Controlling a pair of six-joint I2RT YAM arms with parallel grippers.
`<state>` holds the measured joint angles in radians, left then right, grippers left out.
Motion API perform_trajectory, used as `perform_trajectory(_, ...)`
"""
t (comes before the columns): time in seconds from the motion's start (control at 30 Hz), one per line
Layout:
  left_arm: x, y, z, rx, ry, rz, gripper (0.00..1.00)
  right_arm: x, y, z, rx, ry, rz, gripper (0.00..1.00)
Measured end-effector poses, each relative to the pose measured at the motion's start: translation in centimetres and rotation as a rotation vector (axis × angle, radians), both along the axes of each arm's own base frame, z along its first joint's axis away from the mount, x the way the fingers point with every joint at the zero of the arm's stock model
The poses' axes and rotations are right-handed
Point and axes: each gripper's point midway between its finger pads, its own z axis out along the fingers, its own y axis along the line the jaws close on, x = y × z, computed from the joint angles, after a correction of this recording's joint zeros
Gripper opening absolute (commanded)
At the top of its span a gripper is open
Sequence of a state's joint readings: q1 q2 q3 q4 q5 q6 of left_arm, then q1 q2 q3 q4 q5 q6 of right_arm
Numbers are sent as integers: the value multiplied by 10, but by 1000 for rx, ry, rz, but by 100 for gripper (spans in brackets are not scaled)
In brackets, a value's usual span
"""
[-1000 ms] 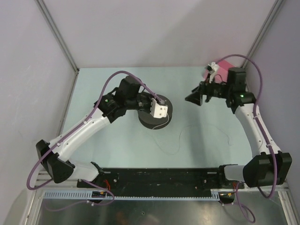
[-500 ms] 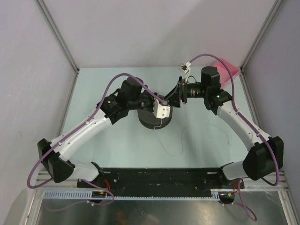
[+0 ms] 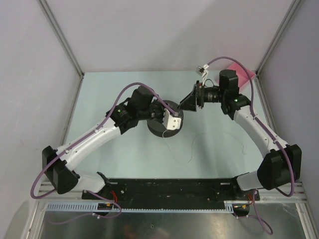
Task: Wrap the cables
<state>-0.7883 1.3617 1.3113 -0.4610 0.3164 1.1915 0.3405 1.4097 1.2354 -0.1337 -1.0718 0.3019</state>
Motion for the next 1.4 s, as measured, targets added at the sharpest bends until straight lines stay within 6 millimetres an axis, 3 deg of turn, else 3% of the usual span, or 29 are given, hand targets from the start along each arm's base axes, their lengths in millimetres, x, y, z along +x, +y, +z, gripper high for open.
perform_trajectory(0.17,-1,1,-9,16,8,-2,9,6,-12,-1,-11,22,-42,79)
perform_trajectory(0.43,0,0,-7,8,2,-3,10,-20,12,-6,-41,-7,31,71)
perform_trajectory(0.57,0,0,-7,7,1,-4,10,-28,19,-11,-61,-23,59,52)
perform_trajectory(0.7,0,0,-7,5,0,-3,12,-29,23,-15,-72,-32,68,11)
perform_trajectory(0.73,0,0,-6,5,0,-3,16,-29,24,-17,-75,-31,69,6)
perform_trajectory(0.8,0,0,-7,4,2,1,35,-28,25,-20,-80,-27,69,1)
perform_trajectory(0.93,3,3,-7,1,16,39,69,-23,24,-21,-86,-33,54,0)
perform_trajectory(1.0,5,7,-6,-8,27,65,81,-15,19,-22,-90,-57,30,0)
perform_trajectory(1.1,1,19,5,-56,50,93,87,4,4,-21,-114,-140,-35,0)
perform_trajectory(1.2,-6,45,25,-134,84,147,87,17,-11,-16,-153,-280,-87,0)
perform_trajectory(1.3,-7,72,46,-251,163,223,85,18,-21,-7,-205,-463,-91,0)
perform_trajectory(1.4,6,100,56,-375,317,327,81,10,-27,-1,-272,-680,-45,0)
